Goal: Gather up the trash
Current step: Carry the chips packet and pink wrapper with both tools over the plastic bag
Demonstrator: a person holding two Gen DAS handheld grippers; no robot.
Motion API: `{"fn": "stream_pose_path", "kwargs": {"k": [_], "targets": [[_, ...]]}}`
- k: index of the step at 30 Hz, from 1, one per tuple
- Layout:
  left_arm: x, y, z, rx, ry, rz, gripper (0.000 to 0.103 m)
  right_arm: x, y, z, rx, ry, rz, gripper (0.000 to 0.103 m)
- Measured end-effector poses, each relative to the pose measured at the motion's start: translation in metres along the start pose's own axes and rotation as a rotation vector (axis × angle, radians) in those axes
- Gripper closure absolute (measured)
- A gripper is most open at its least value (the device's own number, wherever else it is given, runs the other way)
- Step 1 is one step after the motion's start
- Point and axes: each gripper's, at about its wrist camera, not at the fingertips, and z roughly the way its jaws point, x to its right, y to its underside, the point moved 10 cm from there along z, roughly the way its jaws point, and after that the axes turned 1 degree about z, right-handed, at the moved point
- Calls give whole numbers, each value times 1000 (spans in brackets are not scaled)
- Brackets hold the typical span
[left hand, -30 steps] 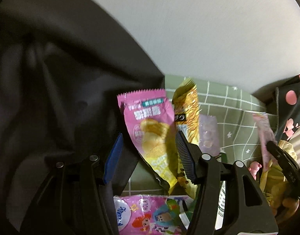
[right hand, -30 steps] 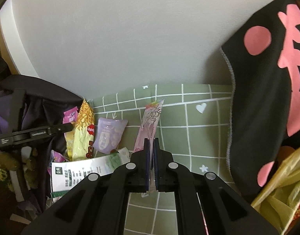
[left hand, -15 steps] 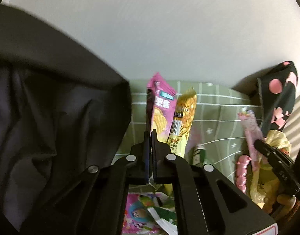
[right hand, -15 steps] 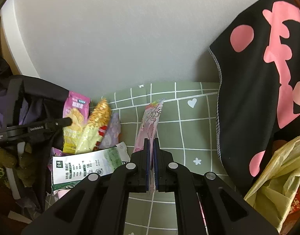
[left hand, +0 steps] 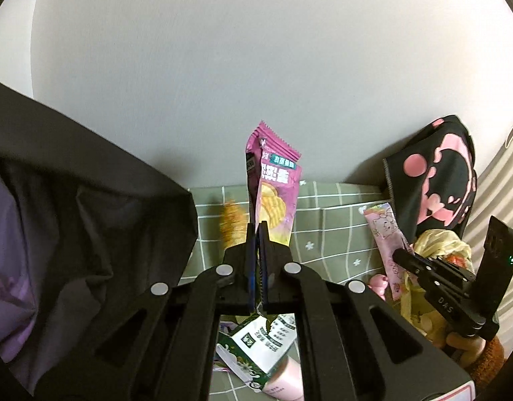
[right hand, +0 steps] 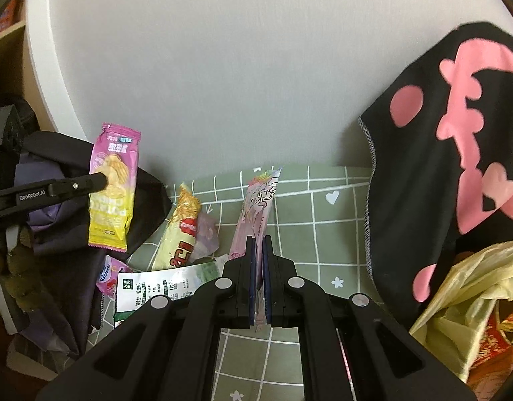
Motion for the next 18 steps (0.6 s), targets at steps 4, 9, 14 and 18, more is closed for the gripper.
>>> {"fn": "stream_pose_path", "kwargs": {"k": [4,9,14,18], "targets": [[5,-6,-9,18,21,10,101,2,-4,-8,14,14,-4,97],[18,-13,-14,36,57,21,101,2,-11,-21,32,34,-8,97],[36,-23,-17,55,105,43,101,7,-22,-40,61,65,-11,97],[57,-28,-15,60,149,72,101,18,-29,-59,92,95,-4,97]]}}
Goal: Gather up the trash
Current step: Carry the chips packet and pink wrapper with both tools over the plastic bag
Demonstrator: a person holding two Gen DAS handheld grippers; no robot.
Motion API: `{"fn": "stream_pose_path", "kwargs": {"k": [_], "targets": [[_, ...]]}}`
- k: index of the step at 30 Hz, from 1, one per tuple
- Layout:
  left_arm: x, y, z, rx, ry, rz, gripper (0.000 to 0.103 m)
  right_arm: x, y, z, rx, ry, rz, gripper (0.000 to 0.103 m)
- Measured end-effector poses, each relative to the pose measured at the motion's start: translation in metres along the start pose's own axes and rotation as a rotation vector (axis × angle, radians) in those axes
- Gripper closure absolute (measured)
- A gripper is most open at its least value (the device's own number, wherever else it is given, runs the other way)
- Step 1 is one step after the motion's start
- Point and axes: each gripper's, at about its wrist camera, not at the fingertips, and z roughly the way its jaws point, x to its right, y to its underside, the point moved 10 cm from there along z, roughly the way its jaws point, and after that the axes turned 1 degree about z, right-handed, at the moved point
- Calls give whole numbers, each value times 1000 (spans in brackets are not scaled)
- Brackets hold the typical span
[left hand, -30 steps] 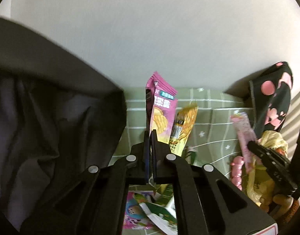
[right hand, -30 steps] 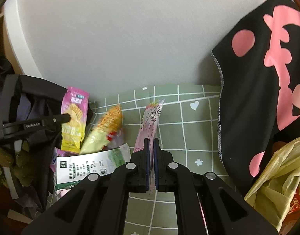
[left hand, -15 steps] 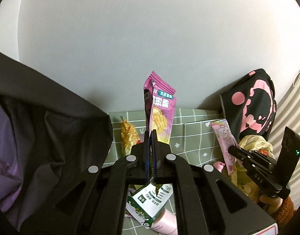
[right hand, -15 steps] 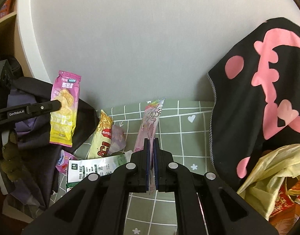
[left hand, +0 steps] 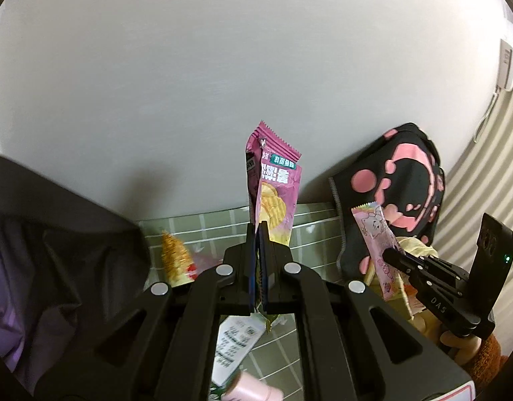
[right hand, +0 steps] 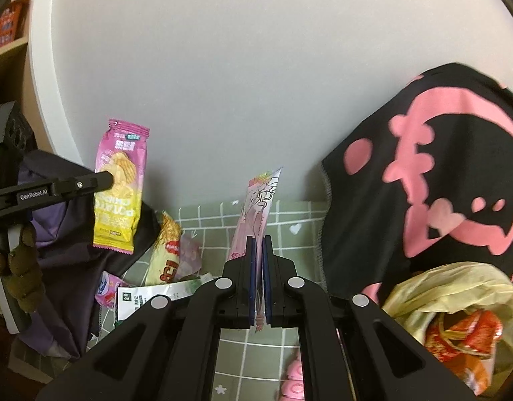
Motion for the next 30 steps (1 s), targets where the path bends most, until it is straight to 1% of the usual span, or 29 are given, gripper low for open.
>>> {"fn": "stream_pose_path", "kwargs": {"k": [5,13,23,27,30], "targets": [[35,-3,9,-8,58,56,101,21,-5,-25,39,57,26,97],[115,7,26,-46,177,170,101,73,7,-74,88,182,89,97],[209,45,59,-158,336,293,101,150,35,-139,133,346,191,97],[238,60,72,-200,392,328,101,179,43,-164,155,394,243,97],[260,72,82,-235,431,347,101,194,50,-177,160,422,267,97]]}}
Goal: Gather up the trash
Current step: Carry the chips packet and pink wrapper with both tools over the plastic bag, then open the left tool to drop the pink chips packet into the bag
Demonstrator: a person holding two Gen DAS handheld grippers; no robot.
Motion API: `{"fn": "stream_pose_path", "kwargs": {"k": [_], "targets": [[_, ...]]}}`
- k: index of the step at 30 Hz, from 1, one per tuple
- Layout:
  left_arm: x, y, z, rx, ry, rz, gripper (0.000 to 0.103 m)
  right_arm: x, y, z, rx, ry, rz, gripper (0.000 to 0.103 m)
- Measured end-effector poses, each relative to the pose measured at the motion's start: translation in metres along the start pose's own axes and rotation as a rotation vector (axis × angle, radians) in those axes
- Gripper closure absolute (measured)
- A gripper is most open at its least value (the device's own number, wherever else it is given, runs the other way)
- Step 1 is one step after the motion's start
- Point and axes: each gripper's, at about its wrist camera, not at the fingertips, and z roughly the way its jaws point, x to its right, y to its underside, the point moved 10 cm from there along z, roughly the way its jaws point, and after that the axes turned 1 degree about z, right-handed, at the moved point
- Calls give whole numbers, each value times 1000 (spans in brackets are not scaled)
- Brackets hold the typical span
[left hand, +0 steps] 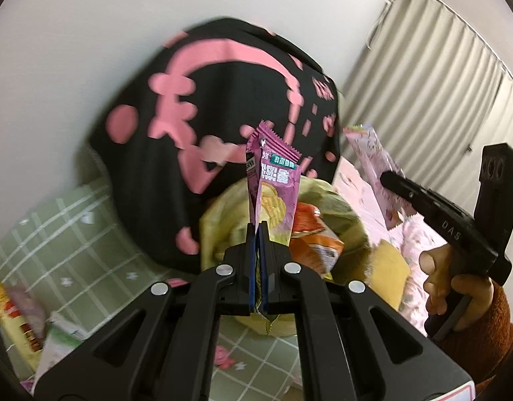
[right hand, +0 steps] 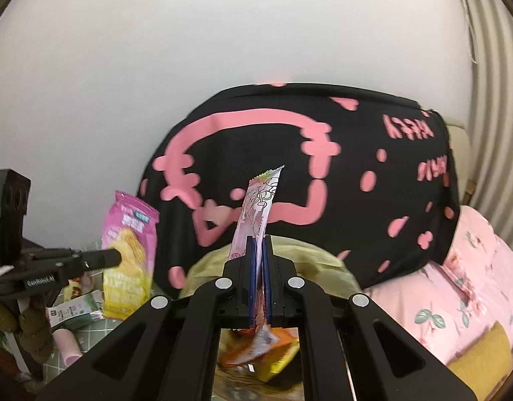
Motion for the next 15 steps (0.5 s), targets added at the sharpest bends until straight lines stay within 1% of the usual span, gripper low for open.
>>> {"fn": "stream_pose_path", "kwargs": {"k": [5,8,15], "targets": [[25,2,36,-55,57,31,101,23,7,-5,-9,37,20,97],[43,10,61,-107,84,61,101,34,14,-7,-20,53,30,97],[61,31,104,-203,77,109,101,51,22,-10,-31,76,43,97]]}}
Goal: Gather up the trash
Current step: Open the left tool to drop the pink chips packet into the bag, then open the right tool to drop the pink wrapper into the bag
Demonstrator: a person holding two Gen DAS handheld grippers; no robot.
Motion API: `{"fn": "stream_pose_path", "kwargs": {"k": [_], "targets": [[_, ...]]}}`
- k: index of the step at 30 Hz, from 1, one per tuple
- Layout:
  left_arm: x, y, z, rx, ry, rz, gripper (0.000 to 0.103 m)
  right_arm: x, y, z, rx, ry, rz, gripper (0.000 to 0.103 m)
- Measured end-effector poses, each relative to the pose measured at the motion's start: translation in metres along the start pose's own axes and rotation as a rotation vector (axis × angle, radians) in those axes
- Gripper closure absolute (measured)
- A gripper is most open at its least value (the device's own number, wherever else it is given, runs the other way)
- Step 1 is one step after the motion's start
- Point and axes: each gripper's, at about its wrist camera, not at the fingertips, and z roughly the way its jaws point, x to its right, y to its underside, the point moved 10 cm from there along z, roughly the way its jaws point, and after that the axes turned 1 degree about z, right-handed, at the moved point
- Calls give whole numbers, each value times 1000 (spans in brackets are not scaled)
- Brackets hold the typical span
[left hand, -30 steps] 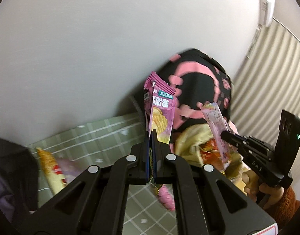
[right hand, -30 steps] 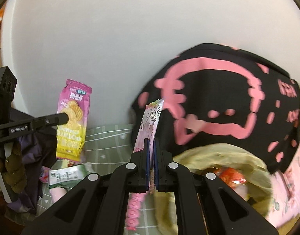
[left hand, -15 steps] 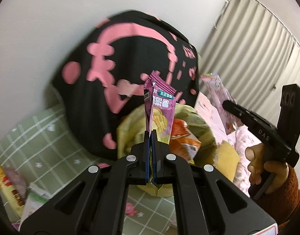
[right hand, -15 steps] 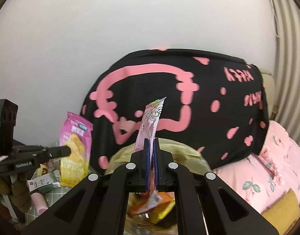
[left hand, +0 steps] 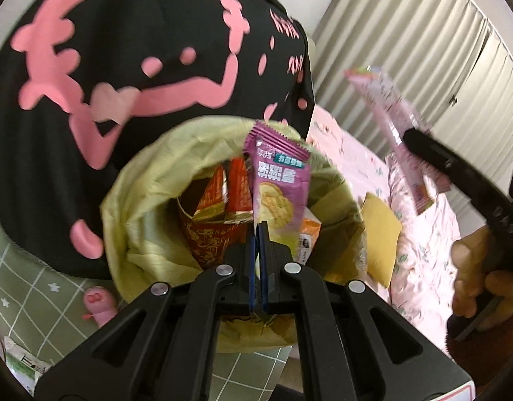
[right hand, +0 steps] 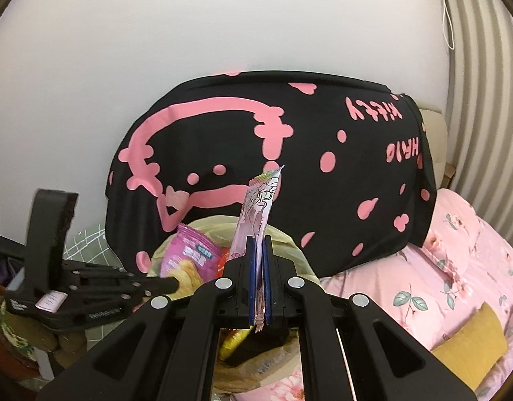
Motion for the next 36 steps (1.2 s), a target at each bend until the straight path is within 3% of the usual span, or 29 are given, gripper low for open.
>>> {"fn": "stream_pose_path", "kwargs": {"k": [4,8,10,22,29,36], "targets": [[-1,5,10,-24,-10,-11,100,7,6,1,-12,4,7,97],[-3,3,5,-13,-16,-27,79,8,10,5,-22,-3,12,97],[-3,3,0,-3,-24,-21,76,6,11,8,-26,-11,12,97],[-20,7,-41,54,-77,-47,72,-18,20,26,-57,-29,-36,97],[-40,15,-67,95,-115,-97,70,-6,44,53,-137,17,-27,97],[-62,29,-78,92,-144,-147,68,-10,72,77,-214,3,-15,97]]}}
